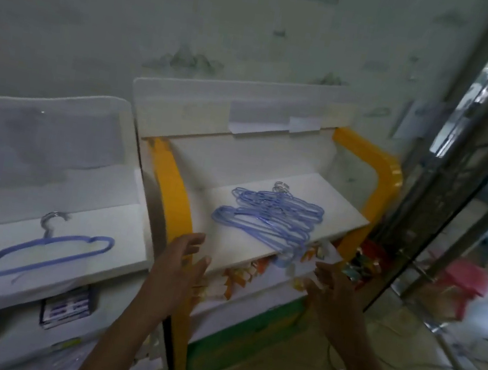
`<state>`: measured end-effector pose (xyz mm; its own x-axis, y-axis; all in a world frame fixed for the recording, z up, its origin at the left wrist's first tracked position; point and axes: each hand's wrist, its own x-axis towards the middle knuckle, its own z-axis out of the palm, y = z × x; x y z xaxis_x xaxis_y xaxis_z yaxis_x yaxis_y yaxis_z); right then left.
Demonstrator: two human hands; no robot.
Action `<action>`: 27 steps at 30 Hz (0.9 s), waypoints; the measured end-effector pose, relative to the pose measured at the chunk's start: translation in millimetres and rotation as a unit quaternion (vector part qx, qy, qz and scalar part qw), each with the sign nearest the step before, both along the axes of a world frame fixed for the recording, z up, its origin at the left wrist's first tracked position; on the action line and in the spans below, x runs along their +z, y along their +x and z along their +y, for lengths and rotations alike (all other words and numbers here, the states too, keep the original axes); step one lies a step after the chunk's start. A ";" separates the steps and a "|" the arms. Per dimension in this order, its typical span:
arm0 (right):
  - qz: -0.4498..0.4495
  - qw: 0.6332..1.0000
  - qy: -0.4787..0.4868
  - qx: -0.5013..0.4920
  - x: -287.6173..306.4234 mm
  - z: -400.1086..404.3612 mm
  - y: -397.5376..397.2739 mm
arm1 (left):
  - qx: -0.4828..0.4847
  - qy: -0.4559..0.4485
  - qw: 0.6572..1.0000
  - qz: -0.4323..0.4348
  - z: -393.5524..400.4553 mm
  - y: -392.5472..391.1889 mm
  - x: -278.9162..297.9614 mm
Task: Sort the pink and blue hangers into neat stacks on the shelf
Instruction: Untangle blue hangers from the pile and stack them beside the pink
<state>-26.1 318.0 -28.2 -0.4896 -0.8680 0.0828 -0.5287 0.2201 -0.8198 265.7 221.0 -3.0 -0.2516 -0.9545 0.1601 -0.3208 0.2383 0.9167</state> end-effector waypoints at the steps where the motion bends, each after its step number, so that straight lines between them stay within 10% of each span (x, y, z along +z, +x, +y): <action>1: 0.000 1.000 0.002 -0.008 -1.0 -2.8 -9.6 | -0.005 0.000 1.000 0.004 -7.5 -12.6 -1.7; 27: -0.002 0.999 0.027 0.027 -22.0 -200.1 -169.0 | 0.069 -0.004 0.997 -0.040 -226.2 -176.4 -65.0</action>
<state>-195.2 117.9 -50.2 -0.4419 -0.8964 0.0334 -0.5377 0.2349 -0.8097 89.3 -5.2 -68.1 -0.1310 -0.9795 0.1529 -0.4230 0.1947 0.8850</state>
